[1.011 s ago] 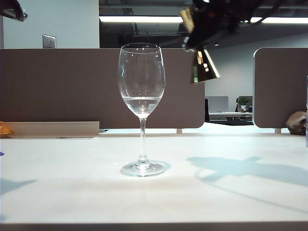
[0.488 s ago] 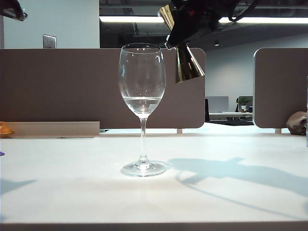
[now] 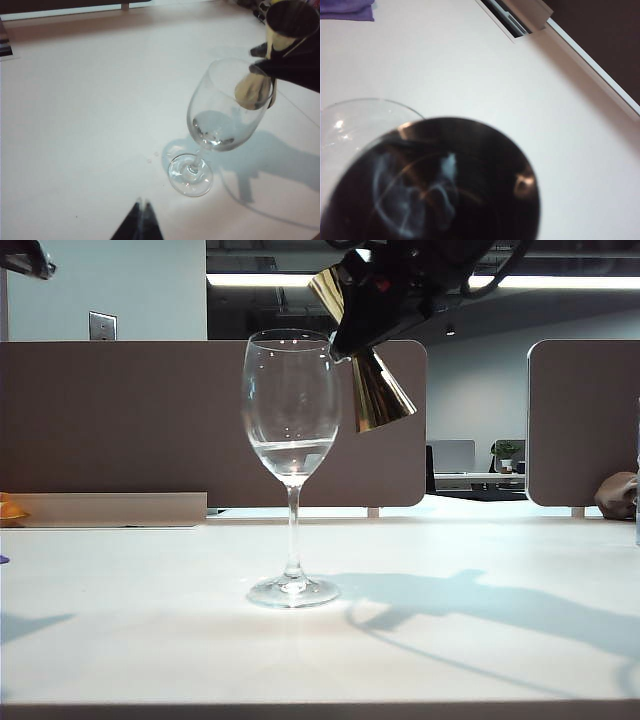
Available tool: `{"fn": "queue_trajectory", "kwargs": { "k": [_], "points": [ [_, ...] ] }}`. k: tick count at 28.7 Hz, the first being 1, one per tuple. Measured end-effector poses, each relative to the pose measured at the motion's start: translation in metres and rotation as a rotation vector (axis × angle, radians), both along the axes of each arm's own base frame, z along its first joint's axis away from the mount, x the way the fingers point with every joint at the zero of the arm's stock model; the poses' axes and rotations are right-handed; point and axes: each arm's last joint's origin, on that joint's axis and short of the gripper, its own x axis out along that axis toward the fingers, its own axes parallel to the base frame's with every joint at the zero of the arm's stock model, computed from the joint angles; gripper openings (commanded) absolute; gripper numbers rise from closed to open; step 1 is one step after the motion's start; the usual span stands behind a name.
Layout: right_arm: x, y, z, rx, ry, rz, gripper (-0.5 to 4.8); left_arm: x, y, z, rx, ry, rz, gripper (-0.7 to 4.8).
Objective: Pick up the jigger and pour the water inside into the glass.
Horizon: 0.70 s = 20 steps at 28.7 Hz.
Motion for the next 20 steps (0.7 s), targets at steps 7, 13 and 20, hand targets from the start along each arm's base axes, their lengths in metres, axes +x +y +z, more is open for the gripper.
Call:
{"fn": "queue_trajectory", "kwargs": {
  "k": [7,13,20],
  "points": [
    [0.0018,-0.0004,-0.0024,-0.071,-0.045,-0.008,-0.02,0.0000,-0.0001,-0.0001,0.001,0.001,-0.001,-0.04],
    [0.0007,0.0011,-0.0024,-0.128,-0.090,0.010,-0.02,0.0000,-0.0001,-0.0001,0.001,0.000,-0.001,-0.04],
    [-0.0016,0.0052,0.0016,-0.188,-0.152,0.024,-0.02,0.0000,-0.0001,-0.0001,0.001,0.001,-0.001,-0.04]
  ]
}}
